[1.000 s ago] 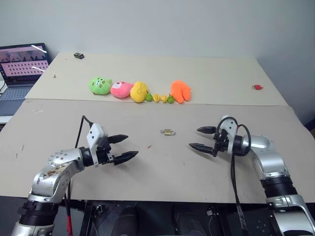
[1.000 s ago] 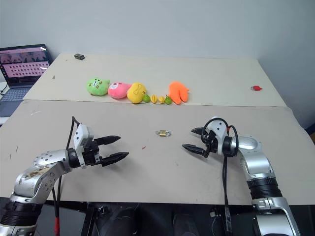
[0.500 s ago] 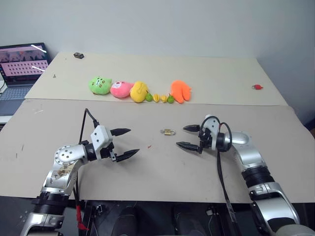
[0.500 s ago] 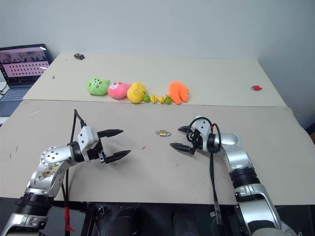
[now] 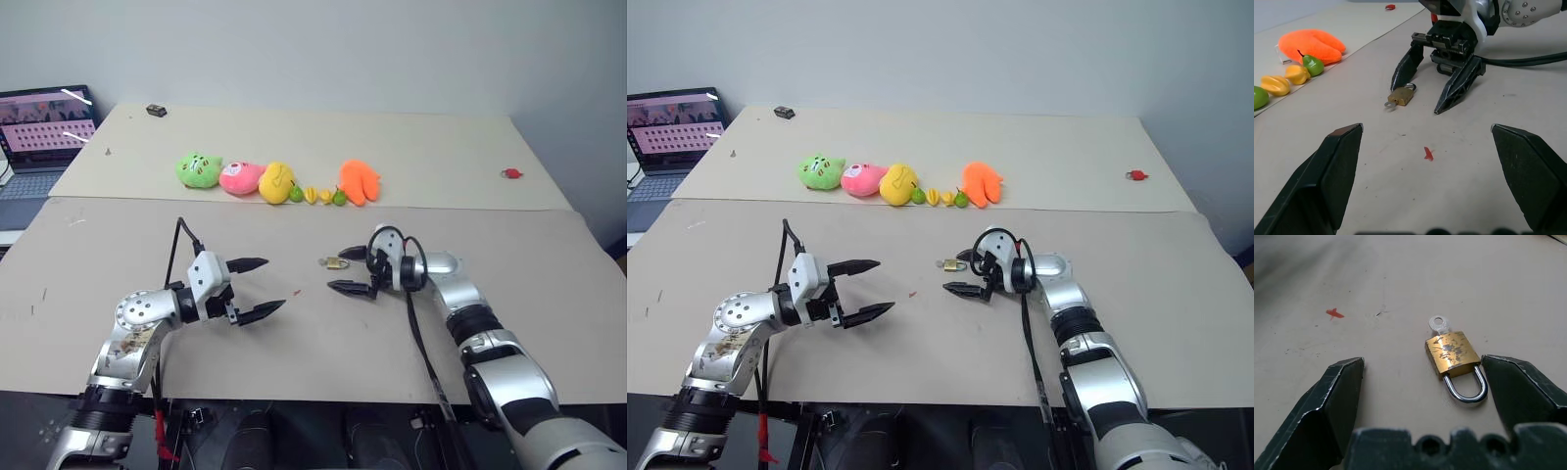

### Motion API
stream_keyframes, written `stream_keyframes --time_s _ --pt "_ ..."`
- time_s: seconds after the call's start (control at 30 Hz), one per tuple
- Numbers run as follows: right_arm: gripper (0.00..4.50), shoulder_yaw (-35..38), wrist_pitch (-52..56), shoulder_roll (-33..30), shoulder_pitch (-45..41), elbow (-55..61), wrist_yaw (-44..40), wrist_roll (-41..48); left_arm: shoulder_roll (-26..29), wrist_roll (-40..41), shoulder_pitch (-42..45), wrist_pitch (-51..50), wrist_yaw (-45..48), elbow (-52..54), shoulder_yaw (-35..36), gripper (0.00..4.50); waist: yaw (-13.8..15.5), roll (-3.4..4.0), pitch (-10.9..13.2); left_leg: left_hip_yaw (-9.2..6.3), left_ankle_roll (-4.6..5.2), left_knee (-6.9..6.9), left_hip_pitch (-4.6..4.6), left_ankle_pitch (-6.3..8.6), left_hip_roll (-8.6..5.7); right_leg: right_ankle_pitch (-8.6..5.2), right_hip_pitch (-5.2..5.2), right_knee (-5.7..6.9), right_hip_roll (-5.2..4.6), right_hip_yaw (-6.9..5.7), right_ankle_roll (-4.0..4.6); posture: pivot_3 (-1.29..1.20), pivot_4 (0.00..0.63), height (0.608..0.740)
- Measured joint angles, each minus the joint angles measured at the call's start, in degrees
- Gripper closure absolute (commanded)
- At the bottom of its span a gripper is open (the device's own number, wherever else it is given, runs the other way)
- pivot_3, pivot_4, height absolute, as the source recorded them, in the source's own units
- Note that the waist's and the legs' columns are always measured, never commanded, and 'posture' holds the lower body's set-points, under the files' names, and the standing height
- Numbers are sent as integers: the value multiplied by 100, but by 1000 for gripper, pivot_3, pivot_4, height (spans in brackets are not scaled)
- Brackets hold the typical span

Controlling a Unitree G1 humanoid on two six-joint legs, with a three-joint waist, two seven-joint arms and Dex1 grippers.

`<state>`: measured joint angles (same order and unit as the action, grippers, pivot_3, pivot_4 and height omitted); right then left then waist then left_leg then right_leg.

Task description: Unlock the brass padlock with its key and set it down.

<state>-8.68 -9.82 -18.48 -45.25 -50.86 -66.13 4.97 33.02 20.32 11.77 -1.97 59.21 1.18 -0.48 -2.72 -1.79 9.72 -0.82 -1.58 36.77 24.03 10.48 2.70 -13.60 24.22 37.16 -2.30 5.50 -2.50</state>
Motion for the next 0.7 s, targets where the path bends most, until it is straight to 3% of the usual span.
stream_keyframes --time_s 0.1,0.37,0.7 --pt "712 3 -72 12 -124 -181 1 -48 -19 5 -85 -82 -66 69 4 0 -2 0 0 0 0 0 0 0 0 0 1 1 0 -1 0 0 150 717" --pt "3517 39 -357 123 -315 -591 70 -149 -84 12 -129 -193 -220 190 23 0 -9 0 0 -1 0 0 -1 0 0 0 0 2 0 -1 1 0 150 717" --pt "3572 80 -472 138 -317 -701 114 -148 -233 86 -99 -236 -369 188 79 0 -7 0 0 -1 0 0 -5 0 0 1 -5 2 0 0 1 0 150 717"
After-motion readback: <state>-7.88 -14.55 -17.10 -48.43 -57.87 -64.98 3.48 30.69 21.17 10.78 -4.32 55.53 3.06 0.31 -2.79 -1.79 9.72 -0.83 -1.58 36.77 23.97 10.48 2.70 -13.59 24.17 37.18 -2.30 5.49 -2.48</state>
